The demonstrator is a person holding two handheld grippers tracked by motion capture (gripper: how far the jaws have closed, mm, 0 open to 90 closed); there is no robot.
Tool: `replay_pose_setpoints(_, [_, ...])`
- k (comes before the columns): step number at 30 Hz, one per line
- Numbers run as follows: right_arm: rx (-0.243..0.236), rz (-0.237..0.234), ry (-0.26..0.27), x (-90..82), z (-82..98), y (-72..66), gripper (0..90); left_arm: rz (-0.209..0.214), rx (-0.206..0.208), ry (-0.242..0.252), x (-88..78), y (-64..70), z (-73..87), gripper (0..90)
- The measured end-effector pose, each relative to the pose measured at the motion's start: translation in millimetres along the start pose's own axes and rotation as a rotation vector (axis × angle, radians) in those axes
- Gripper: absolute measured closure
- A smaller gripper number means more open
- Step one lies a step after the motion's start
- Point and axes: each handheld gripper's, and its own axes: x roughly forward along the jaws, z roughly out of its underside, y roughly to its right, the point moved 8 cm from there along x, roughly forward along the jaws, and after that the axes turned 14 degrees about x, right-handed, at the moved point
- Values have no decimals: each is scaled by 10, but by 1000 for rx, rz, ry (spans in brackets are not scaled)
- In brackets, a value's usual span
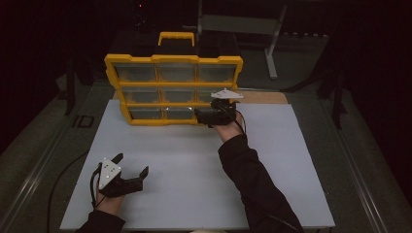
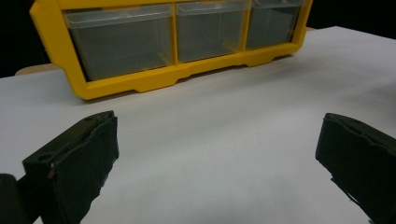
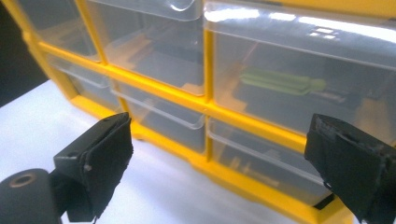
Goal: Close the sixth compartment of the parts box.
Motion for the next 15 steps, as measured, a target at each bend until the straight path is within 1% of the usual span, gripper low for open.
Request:
replay_pose_setpoints(1, [-21,-4,-2,-12,1,-14,79,0,0,0,0,0,0,3])
replay_pose_setpoints(2, [-19,0,-4,-20,-1,-18,80,0,6,-2,-1,0,4,3])
replay_pose_setpoints(3, [-26,-12,2,-34,-9,-34,80,3,-3,3,-3,-3,2,3])
replay_pose_setpoints(4, [-50,-26,14,-45,-19,-53,80,4,-7,6,-6,-7,0,3])
replay_pose_setpoints(5, [-56,-30,21,-52,-23,-65,80,3,-3,3,-4,-12,0,3])
replay_pose_setpoints(6, [-67,-44,22,-57,-25,-85,81,1,-8,3,-7,-19,2,3])
replay_pose_setpoints(7, [-94,-65,23,-65,-25,-125,80,5,-16,8,-7,-18,0,3])
replay_pose_setpoints(8, [-110,-73,20,-73,-28,-148,81,9,-25,5,-8,-17,2,3])
replay_pose_setpoints(9, [-118,-75,16,-82,-30,-156,81,-2,-24,3,-11,-23,2,3])
replay_pose_setpoints(10, [-130,-89,18,-95,-36,-173,81,-10,-4,2,-17,-26,-3,3])
replay_pose_setpoints(11, [-122,-111,26,-106,-41,-191,84,-7,-1,8,-21,-24,-11,3])
replay_pose_setpoints(12, [-115,-114,28,-110,-32,-199,87,-9,-14,5,-20,-25,-10,3])
replay_pose_setpoints(13, [-142,-113,18,-118,-19,-203,87,-2,-6,2,-17,-12,-8,3])
replay_pose_setpoints(14, [-139,-122,21,-128,-11,-211,87,3,13,0,-15,0,-3,3])
replay_pose_setpoints(15, [-125,-139,26,-135,-1,-224,87,0,11,-12,-16,-5,9,3])
